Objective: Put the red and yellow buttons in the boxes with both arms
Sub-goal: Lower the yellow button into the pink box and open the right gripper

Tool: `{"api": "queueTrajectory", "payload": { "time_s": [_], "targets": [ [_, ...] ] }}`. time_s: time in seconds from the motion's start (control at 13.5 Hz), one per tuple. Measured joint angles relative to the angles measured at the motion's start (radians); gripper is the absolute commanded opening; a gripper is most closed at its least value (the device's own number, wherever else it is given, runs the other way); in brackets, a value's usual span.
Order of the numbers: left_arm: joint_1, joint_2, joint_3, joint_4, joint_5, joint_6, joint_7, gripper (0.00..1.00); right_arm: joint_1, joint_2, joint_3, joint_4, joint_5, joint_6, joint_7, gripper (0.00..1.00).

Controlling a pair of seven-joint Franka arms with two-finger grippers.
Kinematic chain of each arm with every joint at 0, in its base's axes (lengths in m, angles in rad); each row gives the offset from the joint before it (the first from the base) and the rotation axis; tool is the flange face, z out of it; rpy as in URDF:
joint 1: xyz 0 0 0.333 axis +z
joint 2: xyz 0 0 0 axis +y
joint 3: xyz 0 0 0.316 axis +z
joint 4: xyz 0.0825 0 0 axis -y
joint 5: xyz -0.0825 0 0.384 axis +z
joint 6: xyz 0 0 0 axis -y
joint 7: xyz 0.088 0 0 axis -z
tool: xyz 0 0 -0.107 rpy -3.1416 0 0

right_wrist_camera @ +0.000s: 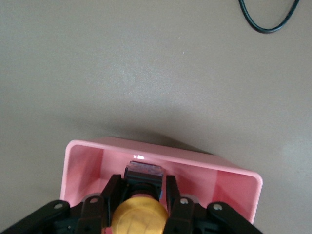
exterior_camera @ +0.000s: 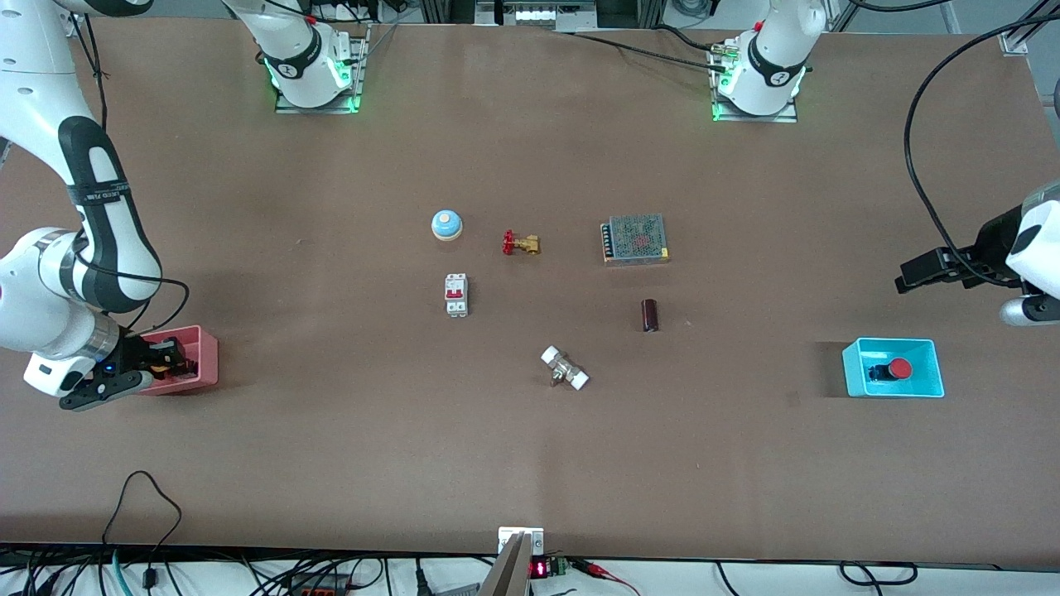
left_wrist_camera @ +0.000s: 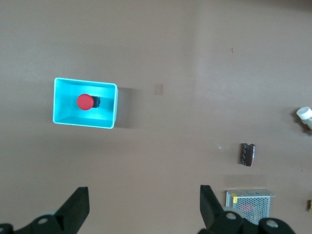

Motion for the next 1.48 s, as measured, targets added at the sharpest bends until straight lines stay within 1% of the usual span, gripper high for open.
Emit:
{"api": "queueTrajectory", "payload": {
  "time_s": [0.15, 0.3, 0.44, 0.59, 0.66, 0.96, 1.33, 1.4, 1.48],
  "targets": [
    [0.003, -0.003, 0.001, 0.000, 0.000, -0.002, 0.000, 1.00, 0.000, 0.004, 0.000, 0.000, 0.000, 0.001, 0.000, 0.47],
    [0.005, -0.003, 0.005, 0.000, 0.000, -0.002, 0.000, 1.00, 0.000, 0.005, 0.000, 0.000, 0.000, 0.002, 0.000, 0.49],
    [0.005, -0.003, 0.006, 0.001, 0.000, -0.002, 0.000, 1.00, 0.000, 0.005, 0.000, 0.000, 0.000, 0.002, 0.000, 0.60],
    [0.006, -0.003, 0.007, 0.003, 0.000, -0.002, 0.000, 1.00, 0.000, 0.006, 0.000, 0.000, 0.000, 0.002, 0.000, 0.68],
    [0.007, -0.003, 0.008, 0.004, 0.000, -0.002, 0.000, 1.00, 0.000, 0.007, 0.000, 0.000, 0.000, 0.002, 0.000, 0.78],
    [0.008, -0.003, 0.009, 0.004, 0.000, -0.004, 0.000, 1.00, 0.000, 0.009, 0.000, 0.000, 0.000, 0.002, 0.001, 0.82],
    [0.005, -0.006, 0.001, 0.005, 0.000, -0.014, 0.001, 1.00, 0.000, -0.004, 0.000, 0.013, 0.000, 0.003, 0.001, 0.82],
    [0.005, -0.007, 0.001, 0.005, 0.000, -0.016, 0.001, 1.00, 0.000, -0.015, 0.000, 0.016, 0.000, -0.010, 0.001, 0.84],
    [0.005, -0.009, 0.001, 0.005, 0.000, -0.019, 0.001, 1.00, 0.000, -0.031, 0.000, 0.020, 0.000, -0.036, 0.001, 0.92]
  ]
}}
